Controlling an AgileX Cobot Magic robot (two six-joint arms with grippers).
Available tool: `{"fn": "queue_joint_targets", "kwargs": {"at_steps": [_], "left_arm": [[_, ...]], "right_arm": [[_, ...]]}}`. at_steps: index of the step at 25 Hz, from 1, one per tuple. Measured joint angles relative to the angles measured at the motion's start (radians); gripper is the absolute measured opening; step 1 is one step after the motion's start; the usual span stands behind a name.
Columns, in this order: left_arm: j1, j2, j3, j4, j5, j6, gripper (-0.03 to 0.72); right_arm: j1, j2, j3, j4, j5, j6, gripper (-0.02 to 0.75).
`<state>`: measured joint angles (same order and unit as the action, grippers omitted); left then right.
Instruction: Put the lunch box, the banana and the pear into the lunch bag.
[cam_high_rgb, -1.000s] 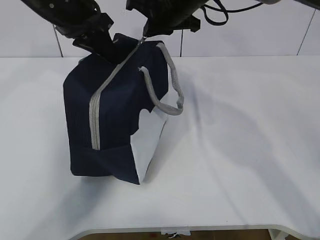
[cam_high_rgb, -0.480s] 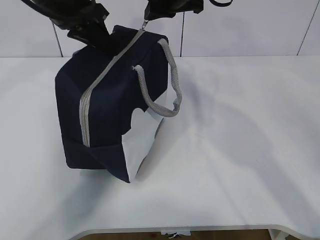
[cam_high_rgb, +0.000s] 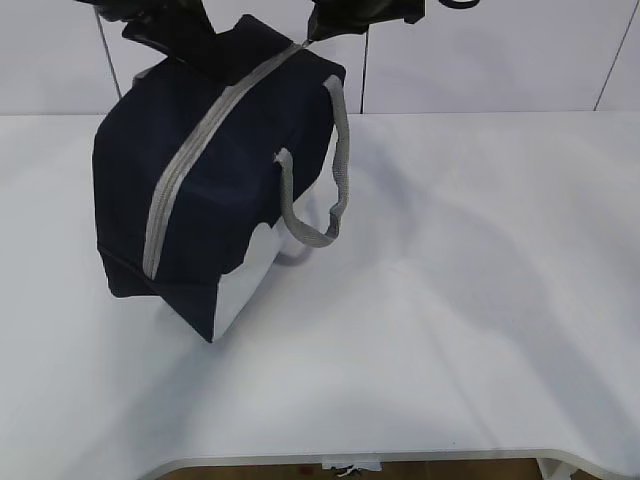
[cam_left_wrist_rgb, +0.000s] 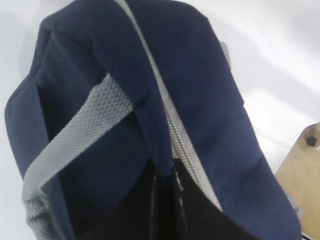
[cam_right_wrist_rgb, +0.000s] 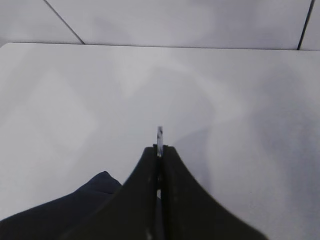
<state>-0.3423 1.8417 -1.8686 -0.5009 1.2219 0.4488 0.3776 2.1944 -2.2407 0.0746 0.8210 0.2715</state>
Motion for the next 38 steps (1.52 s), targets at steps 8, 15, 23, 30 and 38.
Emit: {"fn": "queue_joint_targets", "kwargs": {"at_steps": [8, 15, 23, 30, 38], "left_arm": [[-0.015, -0.04, 0.006, 0.006, 0.019, 0.0, -0.006], [-0.015, -0.058, 0.006, -0.001, 0.039, 0.0, -0.006], [-0.015, -0.058, 0.006, 0.001, 0.044, 0.0, -0.006], [-0.015, -0.043, 0.006, -0.001, 0.046, 0.0, -0.006], [-0.015, 0.004, 0.006, -0.016, 0.045, 0.0, -0.006]], "right_arm": [[-0.007, 0.038, -0.002, 0.004, 0.062, 0.0, 0.001], [-0.009, 0.072, -0.002, 0.03, 0.115, 0.0, 0.001], [-0.013, 0.072, -0.002, 0.052, 0.177, 0.0, 0.001], [-0.013, 0.088, -0.002, 0.058, 0.211, -0.004, 0.001], [-0.018, 0.088, -0.002, 0.06, 0.222, -0.027, 0.001]]}}
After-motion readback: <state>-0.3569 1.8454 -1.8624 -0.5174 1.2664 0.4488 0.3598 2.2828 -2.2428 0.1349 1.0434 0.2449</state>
